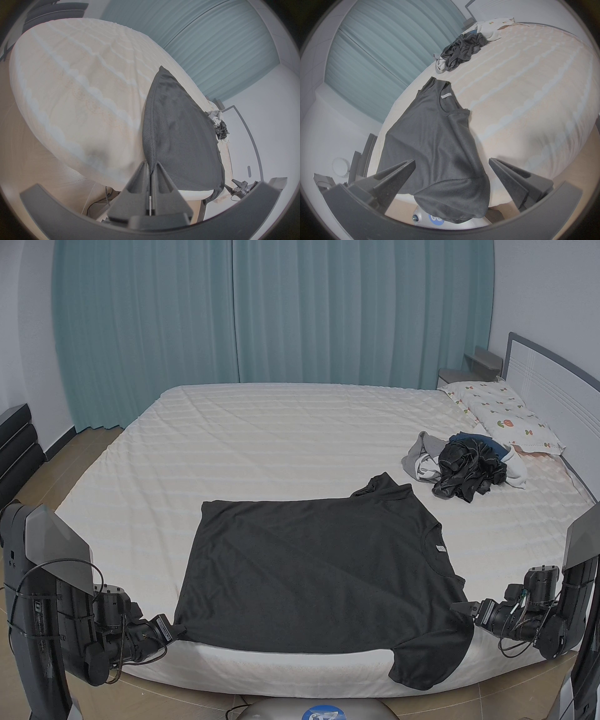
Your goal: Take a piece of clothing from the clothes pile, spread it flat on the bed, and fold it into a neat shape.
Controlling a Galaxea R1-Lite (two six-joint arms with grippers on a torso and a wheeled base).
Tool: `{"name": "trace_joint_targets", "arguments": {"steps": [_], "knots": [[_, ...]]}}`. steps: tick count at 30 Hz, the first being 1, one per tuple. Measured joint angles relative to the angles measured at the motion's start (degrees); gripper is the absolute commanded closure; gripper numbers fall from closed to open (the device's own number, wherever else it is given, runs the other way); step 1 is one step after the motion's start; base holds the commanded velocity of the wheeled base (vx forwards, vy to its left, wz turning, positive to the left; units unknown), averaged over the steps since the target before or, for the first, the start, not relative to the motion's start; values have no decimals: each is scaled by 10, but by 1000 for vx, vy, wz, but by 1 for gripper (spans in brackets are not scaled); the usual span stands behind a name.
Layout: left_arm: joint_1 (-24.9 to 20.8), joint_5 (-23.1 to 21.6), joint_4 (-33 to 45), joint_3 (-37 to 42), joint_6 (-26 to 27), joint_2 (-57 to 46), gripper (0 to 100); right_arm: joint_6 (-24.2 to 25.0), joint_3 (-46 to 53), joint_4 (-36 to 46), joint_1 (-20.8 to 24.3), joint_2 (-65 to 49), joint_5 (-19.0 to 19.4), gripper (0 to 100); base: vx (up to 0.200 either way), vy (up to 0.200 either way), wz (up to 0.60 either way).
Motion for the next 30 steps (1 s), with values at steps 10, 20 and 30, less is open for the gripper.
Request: {"name": "trace_joint_targets", "arguments": {"steps": [10, 20, 30], "knots": [[0, 0, 0, 1, -2, 0, 100, -9, -23, -4, -4, 43, 2, 100, 0, 0, 0], [0, 1, 0, 1, -2, 0, 100, -8, -49, -1, -14, 38, -1, 100, 0, 0, 0], [2, 2, 0, 1, -16, -2, 100, -9, -111, 10, -20, 30, 4, 0, 0, 0, 0]]}}
